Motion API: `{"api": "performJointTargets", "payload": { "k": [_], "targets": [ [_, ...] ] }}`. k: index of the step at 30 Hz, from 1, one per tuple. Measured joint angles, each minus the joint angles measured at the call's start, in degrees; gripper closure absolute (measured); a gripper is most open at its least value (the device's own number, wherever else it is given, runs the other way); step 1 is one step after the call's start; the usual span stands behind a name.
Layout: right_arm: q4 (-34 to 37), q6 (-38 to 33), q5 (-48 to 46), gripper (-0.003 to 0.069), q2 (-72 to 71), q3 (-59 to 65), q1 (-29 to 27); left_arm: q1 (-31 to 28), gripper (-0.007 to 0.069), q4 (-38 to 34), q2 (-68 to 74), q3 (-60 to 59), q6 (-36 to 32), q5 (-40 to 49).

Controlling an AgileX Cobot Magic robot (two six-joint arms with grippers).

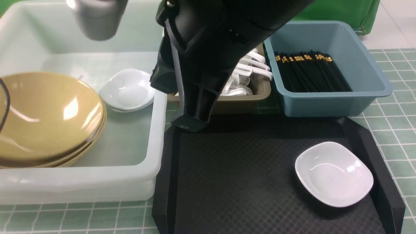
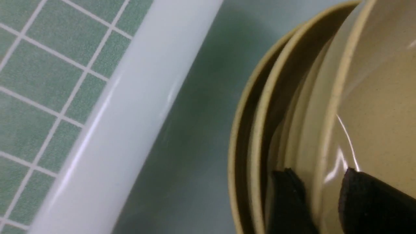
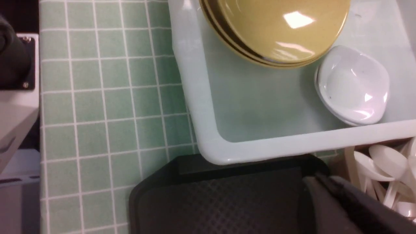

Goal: On blue table put chopsticks spoon bowls plates into blue grey white boxes.
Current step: 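Place the tan bowl onto the bowl stack in the left bin with the left gripper, then grasp the small white bowl on the black tray by its rim with the left gripper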

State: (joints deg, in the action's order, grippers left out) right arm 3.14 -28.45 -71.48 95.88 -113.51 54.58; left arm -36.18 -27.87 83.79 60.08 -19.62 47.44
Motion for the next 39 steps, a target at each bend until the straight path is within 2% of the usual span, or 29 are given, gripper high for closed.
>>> {"api": "performJointTargets", "payload": {
  "k": [3,4,6,10,12,18,20,21,22,25,26,29,31,39],
  "targets": [
    [0.0,-0.5,-0.66,0.0613,0.0,-0.05,0.0,0.0,0.0231,3.5,-0.34,0.32,0.45,1.07],
    [-0.05,-0.5,-0.67,0.0613,0.0,-0.05,0.0,0.0,0.0212,3.74,-0.47,0.38,0.5,1.16],
    [-0.43,-0.7,-0.67,0.0613,0.0,-0.05,0.0,0.0,0.0114,6.51,-1.88,2.11,1.57,2.63],
    [-1.16,-0.38,-0.81,0.0613,0.0,-0.05,-0.77,1.47,0.005,7.5,-5.63,7.98,3.22,5.96],
    [-1.1,0.03,-0.85,0.0613,0.0,-0.05,-1.72,4.23,0.0053,8.03,-7.15,10.65,3.49,7.69],
    [-1.43,5.25,-0.62,0.0611,-2.07,3.61,-10.47,31.34,0.0128,8.33,-9.49,16.2,3.49,11.87],
    [-1.56,7.04,-0.57,0.061,-5.28,8.02,-13.51,43.58,0.0156,8.64,-7.58,16.25,3.92,11.41],
    [-1.56,7.2,-0.57,0.061,-5.65,9.05,-14.11,44.56,0.0158,8.72,-7.08,16.25,4.13,11.29],
    [-1.61,8.33,-0.59,0.061,-9.47,14.07,-16.49,52.8,0.017,9.51,-4.66,16.25,4.97,9.74],
    [-1.61,10.12,-0.64,0.061,-16.65,22.07,-21.01,62.81,0.0179,10.5,1.18,16.47,6.21,5.68],
    [-1.68,10.27,-0.64,0.061,-17.77,22.61,-21.62,64.14,0.0179,10.65,2.17,16.63,6.28,5.15],
    [-1.87,12.02,-0.82,0.061,-26.71,30.9,-25.81,73.44,0.018,10.91,11.7,20.44,6.55,2.33],
    [-2.02,12.3,-0.83,0.061,-32.19,35.85,-27.95,76.81,0.018,10.91,18.4,25.28,7.22,2.12],
    [-1.96,13.19,-1.12,0.061,-42.08,43.07,-29.91,82.44,0.018,10.91,38.42,43.7,10.13,5.54]
  ]
}}
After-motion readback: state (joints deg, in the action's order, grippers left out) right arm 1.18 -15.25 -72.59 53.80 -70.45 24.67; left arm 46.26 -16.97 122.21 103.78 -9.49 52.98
